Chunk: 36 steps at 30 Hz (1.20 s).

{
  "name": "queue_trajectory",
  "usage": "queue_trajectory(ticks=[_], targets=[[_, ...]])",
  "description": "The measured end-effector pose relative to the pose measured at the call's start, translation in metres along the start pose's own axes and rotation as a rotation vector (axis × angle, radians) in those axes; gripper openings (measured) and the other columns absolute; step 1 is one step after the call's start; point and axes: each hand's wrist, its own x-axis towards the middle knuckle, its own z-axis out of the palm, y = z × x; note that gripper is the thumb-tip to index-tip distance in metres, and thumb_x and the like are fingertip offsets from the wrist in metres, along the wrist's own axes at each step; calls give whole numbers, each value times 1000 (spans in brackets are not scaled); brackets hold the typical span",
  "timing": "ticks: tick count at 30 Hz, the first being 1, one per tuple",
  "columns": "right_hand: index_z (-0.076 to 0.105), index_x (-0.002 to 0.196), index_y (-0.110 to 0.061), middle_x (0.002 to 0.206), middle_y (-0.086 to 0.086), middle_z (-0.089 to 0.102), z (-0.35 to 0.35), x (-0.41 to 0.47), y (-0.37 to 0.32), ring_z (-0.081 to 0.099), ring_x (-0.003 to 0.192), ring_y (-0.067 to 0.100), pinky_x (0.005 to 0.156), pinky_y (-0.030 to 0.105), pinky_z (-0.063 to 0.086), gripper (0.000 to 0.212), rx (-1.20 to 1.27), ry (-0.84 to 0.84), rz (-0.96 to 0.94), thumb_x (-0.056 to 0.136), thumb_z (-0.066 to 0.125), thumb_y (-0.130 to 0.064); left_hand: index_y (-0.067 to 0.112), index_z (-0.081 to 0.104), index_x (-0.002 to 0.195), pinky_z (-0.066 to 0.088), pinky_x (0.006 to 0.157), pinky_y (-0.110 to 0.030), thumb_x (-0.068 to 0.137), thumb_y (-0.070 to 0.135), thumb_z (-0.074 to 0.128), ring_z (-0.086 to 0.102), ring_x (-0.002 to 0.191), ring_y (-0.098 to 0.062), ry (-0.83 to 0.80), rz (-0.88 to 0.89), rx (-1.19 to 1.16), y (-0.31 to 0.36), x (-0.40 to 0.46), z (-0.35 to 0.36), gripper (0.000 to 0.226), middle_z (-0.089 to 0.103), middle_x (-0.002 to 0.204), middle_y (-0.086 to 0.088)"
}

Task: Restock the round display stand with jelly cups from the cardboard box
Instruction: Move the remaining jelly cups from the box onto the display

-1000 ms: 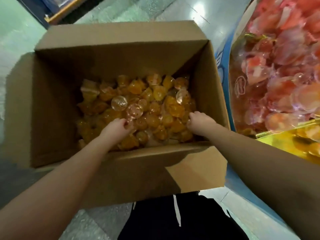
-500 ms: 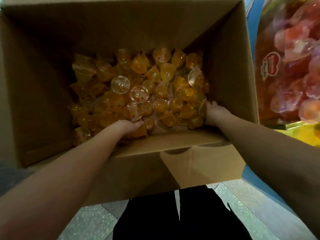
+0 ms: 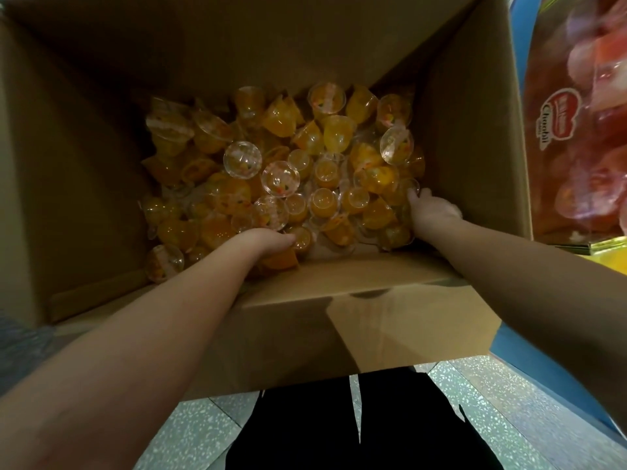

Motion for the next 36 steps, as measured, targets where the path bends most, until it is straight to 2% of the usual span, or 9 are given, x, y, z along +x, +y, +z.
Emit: queue_trajectory(ticks=[8,12,14,19,23,27,30,33,36], targets=[[15,153,-18,147,14,31,-10,-16,3,54,117,39,67,45,46,75,28,99,-67,94,61,-19,15,37,151,35,110,-48,98,55,47,36,140,-38,119,-21,-211,-15,-17,-9,67,31,157,-17],[24,149,-18,144,12,37,-29,-46,13,51,119,34,76,43,47,72,138,165,-78,91,67,-25,18,39,148,47,90,-44,91,57,56,52,118,-35,152,40,-438,-18,-38,-15,71,47,141,-17],[25,149,-19,145,11,37,-40,-68,22,50,122,34,82,45,50,74,250,213,-99,89,68,-28,16,40,145,51,80,-39,90,53,60,57,106,-30,157,120,-573,-13,-54,-15,69,52,132,-14],[25,152,-23,148,4,40,-57,-145,76,40,134,29,107,47,42,90,634,417,-213,80,75,-45,14,49,137,51,97,-39,93,37,62,63,108,-27,31,382,-917,25,-113,2,51,63,124,-13],[34,149,-23,144,5,48,-47,-204,140,40,130,32,110,44,34,89,813,562,-201,73,75,-47,6,52,125,52,90,-30,96,29,57,64,102,-18,-84,534,-1043,74,-173,32,37,66,111,-6],[40,147,-14,144,8,48,-14,-254,213,39,129,25,107,31,27,87,949,676,-141,75,82,-35,15,53,124,48,97,-36,79,29,64,60,119,-26,-223,628,-1040,126,-223,76,48,64,127,-10],[33,151,-19,149,4,42,25,-275,262,33,134,24,109,35,28,90,971,672,-47,77,80,-40,10,52,129,47,102,-38,85,25,64,59,120,-28,-296,631,-945,171,-248,116,48,63,127,-13],[29,153,-22,154,2,36,67,-282,299,27,139,25,113,39,26,91,1025,621,33,79,78,-43,6,56,122,51,91,-33,98,17,54,59,112,-26,-318,600,-846,212,-261,162,26,62,120,-14],[30,153,-19,155,4,36,107,-285,325,26,141,26,116,38,21,91,1053,586,91,79,78,-43,4,53,131,52,80,-30,98,15,54,60,107,-26,-349,605,-765,243,-260,205,35,64,122,-15]])
